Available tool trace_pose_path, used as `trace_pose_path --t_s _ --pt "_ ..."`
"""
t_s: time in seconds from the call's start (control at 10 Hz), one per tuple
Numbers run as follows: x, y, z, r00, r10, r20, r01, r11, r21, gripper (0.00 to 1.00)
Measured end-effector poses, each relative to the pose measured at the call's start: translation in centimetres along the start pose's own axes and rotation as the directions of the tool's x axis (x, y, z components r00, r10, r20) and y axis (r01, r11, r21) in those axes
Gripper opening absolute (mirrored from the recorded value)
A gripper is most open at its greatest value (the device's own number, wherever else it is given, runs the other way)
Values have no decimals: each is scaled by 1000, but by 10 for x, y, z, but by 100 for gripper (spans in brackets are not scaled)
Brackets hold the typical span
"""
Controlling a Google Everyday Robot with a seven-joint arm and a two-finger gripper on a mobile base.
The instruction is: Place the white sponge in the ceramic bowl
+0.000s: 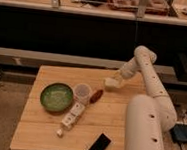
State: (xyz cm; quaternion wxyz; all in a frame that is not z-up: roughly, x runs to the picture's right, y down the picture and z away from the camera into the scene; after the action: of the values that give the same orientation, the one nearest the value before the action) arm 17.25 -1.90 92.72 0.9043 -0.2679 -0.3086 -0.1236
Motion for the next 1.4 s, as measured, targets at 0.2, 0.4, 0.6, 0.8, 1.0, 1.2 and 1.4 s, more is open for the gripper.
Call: trace_pose_path --t_s 0.2,0.4,0.6,0.8,1.0,1.2,1.4 --pt "-28 -18 -43 996 -92 11 92 995 39 0" --pt "-81 -45 -81 971 -240 10 239 969 61 0" --pt "-128 -63 -89 939 -345 19 343 937 60 0" --pt "-188 -80 -86 892 -450 31 448 892 59 0" --pt "-243 -91 -80 849 -526 39 522 849 82 0" --pt "-287 -101 -72 831 -556 23 547 823 152 0" --pt "-308 -93 -51 842 -540 7 525 822 220 0"
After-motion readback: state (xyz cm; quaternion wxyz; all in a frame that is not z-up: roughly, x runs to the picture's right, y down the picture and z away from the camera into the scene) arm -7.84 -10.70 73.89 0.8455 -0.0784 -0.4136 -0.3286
